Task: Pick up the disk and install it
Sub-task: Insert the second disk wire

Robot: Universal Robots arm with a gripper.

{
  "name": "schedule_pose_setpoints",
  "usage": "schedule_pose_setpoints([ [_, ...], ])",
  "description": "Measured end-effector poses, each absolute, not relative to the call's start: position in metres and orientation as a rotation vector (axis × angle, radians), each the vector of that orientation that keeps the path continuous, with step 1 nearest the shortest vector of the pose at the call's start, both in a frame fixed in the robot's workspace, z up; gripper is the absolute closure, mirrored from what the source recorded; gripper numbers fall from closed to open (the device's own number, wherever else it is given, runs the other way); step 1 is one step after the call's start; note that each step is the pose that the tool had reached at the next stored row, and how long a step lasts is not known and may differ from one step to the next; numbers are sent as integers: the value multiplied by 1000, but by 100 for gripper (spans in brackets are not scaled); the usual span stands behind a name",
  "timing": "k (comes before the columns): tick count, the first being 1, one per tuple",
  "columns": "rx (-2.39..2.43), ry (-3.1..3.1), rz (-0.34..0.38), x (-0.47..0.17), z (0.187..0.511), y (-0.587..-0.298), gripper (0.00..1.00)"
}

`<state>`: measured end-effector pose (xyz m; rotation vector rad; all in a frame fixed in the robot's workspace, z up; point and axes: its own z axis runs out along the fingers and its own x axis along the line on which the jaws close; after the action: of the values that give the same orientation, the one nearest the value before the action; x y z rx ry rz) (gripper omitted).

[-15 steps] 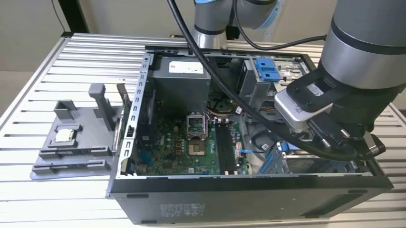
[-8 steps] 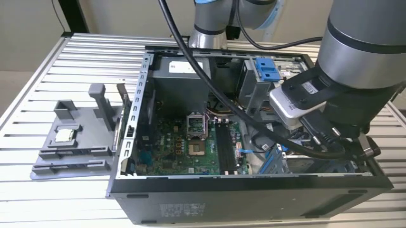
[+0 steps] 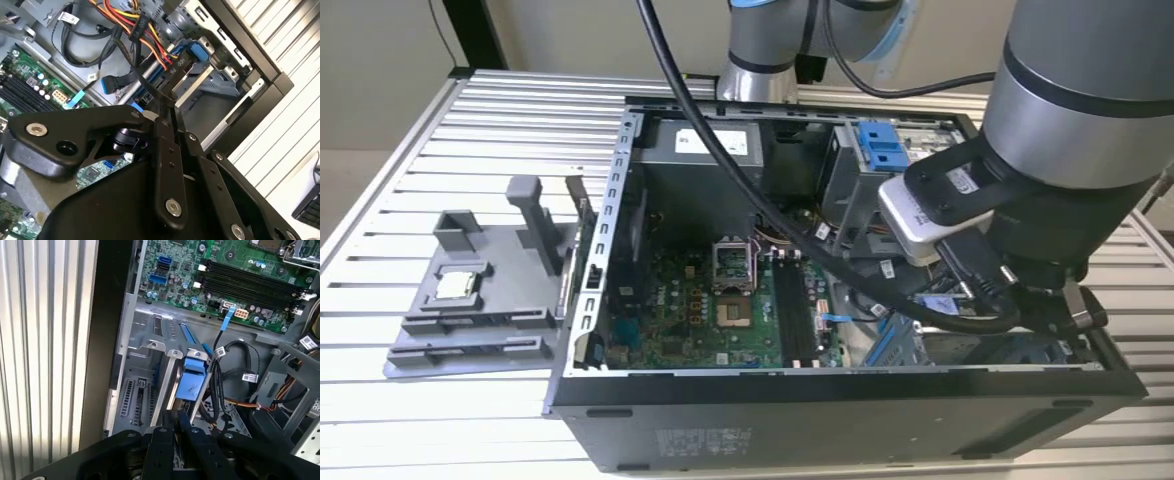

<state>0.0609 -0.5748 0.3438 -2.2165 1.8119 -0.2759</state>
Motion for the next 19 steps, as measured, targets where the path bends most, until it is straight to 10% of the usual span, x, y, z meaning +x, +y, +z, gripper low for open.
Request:
schedule_pose_setpoints([
  [19, -2149, 1875, -262, 60, 341, -572, 100],
])
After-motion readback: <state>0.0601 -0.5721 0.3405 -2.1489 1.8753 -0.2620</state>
